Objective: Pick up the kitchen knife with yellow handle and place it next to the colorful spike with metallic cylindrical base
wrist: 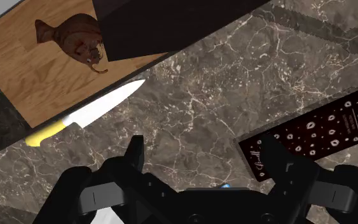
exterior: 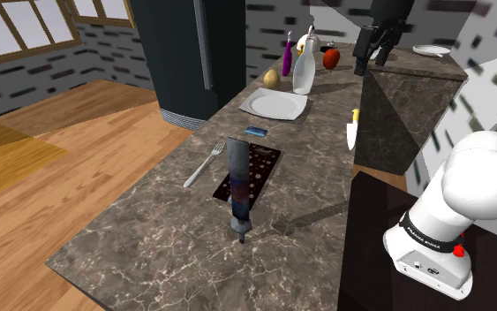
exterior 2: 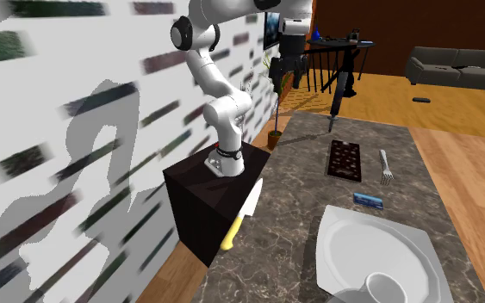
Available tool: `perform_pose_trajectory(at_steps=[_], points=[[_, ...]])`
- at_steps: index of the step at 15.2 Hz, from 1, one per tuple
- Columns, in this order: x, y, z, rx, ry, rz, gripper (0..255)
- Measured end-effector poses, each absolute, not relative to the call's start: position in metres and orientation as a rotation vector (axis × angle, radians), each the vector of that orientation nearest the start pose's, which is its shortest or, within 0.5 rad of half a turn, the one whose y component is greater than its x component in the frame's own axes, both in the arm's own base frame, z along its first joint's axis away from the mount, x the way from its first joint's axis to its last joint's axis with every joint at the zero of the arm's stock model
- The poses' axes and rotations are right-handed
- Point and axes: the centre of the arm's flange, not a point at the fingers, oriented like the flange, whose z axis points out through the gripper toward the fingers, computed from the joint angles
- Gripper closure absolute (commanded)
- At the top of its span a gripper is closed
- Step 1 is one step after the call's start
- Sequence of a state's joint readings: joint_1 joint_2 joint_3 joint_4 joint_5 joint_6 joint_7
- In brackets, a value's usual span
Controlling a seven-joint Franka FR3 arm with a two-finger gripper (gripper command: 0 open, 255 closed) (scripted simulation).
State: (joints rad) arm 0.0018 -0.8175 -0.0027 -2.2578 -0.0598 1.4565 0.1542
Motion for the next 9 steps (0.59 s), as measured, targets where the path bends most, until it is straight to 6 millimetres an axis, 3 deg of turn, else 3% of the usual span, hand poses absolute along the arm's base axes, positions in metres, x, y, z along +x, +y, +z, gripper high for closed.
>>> perform_pose_trajectory(at_steps=[4,9], points=[[0.301,-0.021,0.618,-3.181,0.374,-0.024,0],[0.327,-0.060,0.575,-3.149,0.644,-0.004,0]])
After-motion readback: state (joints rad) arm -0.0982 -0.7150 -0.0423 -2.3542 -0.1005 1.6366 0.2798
